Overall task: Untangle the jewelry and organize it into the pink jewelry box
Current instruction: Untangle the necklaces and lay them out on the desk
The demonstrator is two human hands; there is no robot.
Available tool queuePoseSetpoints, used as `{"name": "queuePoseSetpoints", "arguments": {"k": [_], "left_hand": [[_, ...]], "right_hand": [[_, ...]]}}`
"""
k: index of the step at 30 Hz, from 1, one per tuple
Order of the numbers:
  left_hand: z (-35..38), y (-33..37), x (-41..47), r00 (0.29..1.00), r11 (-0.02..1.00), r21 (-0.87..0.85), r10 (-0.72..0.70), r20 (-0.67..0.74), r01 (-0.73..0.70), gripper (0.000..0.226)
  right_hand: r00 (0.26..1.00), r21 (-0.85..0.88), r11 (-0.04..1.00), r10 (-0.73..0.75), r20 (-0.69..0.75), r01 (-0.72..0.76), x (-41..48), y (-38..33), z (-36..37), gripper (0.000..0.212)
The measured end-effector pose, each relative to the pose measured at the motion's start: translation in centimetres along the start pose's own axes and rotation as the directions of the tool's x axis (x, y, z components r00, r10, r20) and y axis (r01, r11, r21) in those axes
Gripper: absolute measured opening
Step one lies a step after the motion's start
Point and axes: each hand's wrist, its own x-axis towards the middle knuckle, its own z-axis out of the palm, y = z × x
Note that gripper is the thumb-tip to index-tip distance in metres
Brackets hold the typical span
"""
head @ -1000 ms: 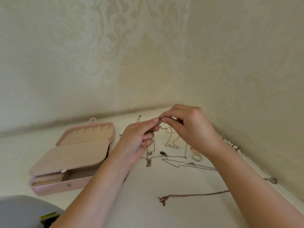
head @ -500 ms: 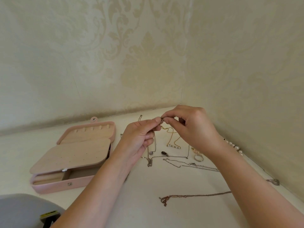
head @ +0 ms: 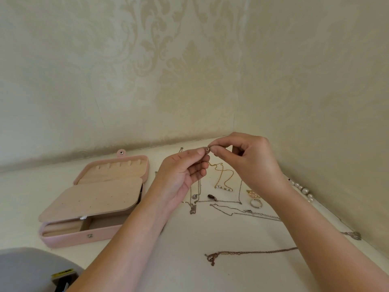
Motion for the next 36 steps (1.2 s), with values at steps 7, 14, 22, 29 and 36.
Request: {"name": "queuePoseSetpoints", "arguments": {"k": [7,14,22,29,36], "left_hand": [[0.14,0.09,-0.13,0.999,0.998,0.044,-0.041,-0.011,0.042,0.011],[0.18,-0.05,-0.11,0.999,0.996,0.088,-0.011,-0.038,0.014,0.010],[0.34,-0.16,-0.24,0.998,0.996,0.091,0.027,-0.054,-0.022,0.012],[0.39,-0.12,-0.26,0.998,0.995,0.095,0.029,-0.057,-0.024,0.015],[0.34,-0.22,-0.22,0.997,0.992,0.120,0.044,-0.062,-0.037,0.015]], "right_hand": [[0.960,-0.315,0.908,-0.276,0.049,0.277,0.34,0.62,-0.42,0.008],[0.949,-0.316,0.896,-0.310,0.056,0.312,0.39,0.69,-0.31,0.008],[0.944,-0.336,0.886,-0.330,0.024,0.318,0.14,0.55,0.05,0.005],[0.942,-0.349,0.879,-0.331,0.044,0.325,0.25,0.53,0.12,0.010],[0.943,-0.366,0.874,-0.333,0.026,0.319,0.07,0.51,0.21,0.009]]}}
